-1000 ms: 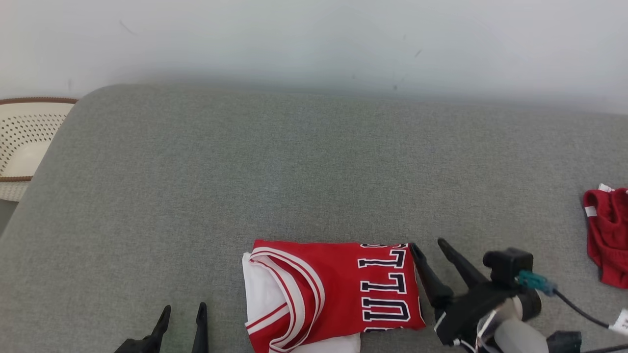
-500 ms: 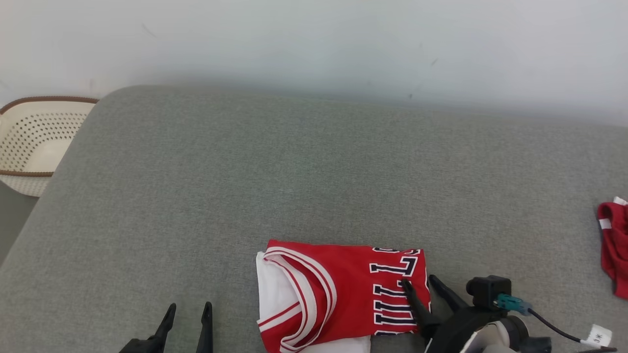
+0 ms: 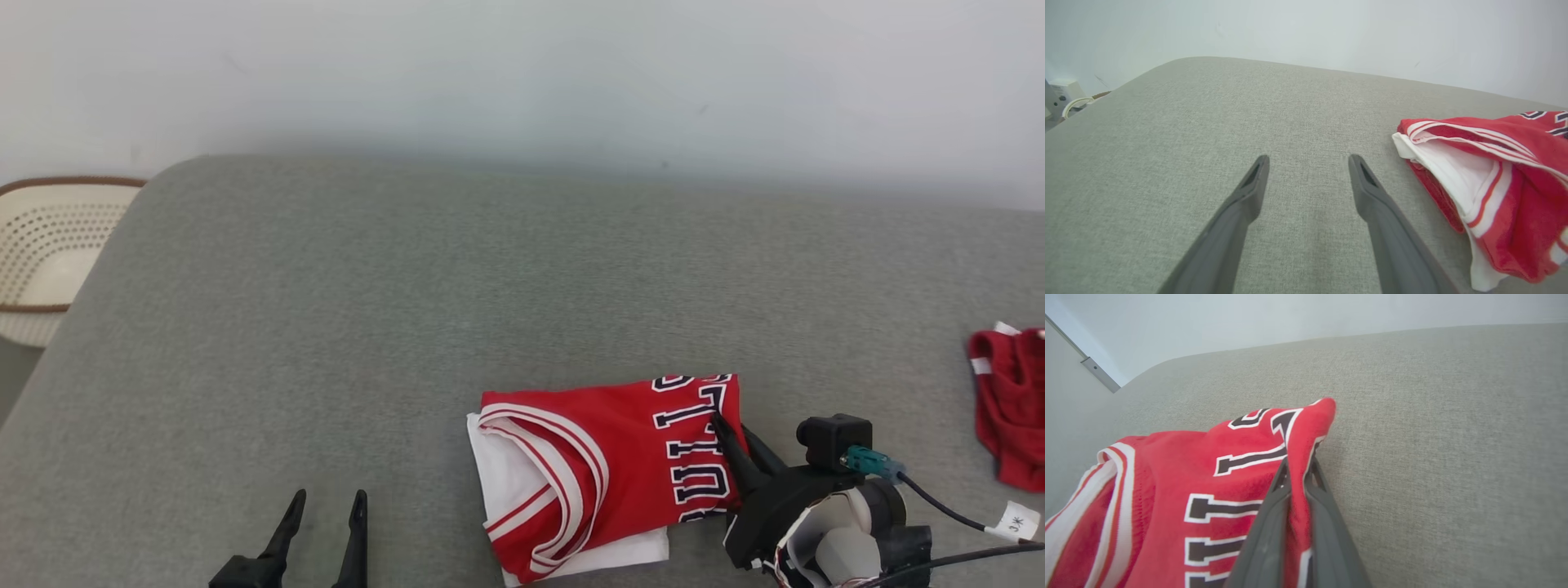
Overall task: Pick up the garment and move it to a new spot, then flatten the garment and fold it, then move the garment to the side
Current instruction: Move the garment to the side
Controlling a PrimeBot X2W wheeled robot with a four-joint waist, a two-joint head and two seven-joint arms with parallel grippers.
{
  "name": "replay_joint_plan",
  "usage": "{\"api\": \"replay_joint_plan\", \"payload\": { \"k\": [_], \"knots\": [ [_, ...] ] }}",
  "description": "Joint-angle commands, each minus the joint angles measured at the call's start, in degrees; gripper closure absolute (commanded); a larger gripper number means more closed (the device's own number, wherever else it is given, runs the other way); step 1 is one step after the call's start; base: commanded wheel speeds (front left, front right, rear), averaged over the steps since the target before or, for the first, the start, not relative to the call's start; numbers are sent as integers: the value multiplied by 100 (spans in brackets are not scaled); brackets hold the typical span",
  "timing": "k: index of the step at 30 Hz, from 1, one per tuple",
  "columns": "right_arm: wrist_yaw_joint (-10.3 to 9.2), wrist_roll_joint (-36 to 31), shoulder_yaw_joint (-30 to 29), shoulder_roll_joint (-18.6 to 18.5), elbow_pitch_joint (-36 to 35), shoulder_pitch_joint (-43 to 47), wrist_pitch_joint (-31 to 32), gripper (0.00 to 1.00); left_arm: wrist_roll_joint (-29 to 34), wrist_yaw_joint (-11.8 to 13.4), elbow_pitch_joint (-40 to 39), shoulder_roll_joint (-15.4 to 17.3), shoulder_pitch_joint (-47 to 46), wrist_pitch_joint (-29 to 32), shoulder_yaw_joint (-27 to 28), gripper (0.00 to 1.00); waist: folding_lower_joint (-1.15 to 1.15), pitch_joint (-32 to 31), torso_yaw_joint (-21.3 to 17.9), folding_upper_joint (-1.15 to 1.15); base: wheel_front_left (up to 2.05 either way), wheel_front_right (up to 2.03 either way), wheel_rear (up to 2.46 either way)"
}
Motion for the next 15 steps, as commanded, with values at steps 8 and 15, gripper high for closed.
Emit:
{"api": "replay_joint_plan", "payload": {
  "k": [8,15],
  "knots": [
    [-8,-437,-471,20,-42,163,-6,100,146,34,-150,5,-69,-4,-62,0,0,-100,-1295,0,0,0,0],
    [-8,-486,-671,3,-82,291,-6,100,198,26,-152,7,-187,-4,-53,0,0,-33,-2010,0,0,0,0]
  ]
}}
